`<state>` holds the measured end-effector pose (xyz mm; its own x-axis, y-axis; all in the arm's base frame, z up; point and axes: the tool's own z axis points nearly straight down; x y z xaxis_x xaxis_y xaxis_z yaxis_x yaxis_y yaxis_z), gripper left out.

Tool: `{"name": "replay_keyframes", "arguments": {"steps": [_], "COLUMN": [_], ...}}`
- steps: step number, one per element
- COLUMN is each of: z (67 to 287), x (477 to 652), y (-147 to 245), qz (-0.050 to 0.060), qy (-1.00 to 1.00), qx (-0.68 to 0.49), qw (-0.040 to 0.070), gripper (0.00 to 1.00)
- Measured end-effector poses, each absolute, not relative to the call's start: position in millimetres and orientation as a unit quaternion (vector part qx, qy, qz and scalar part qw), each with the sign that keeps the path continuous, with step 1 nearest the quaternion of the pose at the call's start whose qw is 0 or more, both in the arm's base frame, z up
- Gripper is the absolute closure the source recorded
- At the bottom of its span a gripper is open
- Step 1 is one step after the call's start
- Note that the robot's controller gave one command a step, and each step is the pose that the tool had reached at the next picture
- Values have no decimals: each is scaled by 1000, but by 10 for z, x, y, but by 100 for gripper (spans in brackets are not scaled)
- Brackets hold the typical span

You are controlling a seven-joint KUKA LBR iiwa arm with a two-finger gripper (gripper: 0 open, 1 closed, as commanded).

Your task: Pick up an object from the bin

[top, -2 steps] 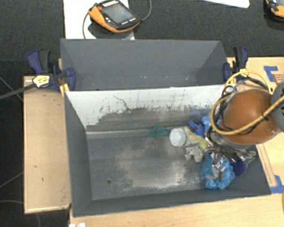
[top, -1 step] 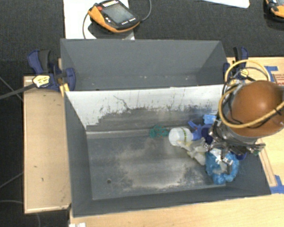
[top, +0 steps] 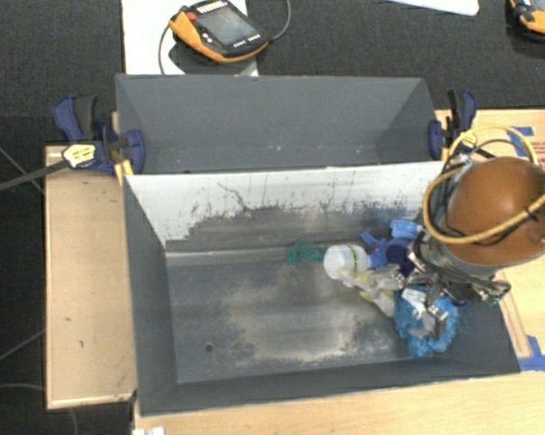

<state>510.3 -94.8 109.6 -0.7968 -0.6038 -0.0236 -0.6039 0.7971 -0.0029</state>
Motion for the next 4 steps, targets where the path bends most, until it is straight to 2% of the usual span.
{"name": "replay_keyframes", "arguments": {"steps": [1, 2, 3, 4], "z": [1117, 1107, 1076, 820], "x": [5145, 5165, 5192, 5318], "y": [-1044, -1132, -1158, -1119], "qz": [2, 2, 3, 2], "qy": [889, 845, 901, 728], "qx": [-458, -535, -434, -685], "qw": [12, 13, 11, 12], "gripper": [0, 0, 0, 100]}}
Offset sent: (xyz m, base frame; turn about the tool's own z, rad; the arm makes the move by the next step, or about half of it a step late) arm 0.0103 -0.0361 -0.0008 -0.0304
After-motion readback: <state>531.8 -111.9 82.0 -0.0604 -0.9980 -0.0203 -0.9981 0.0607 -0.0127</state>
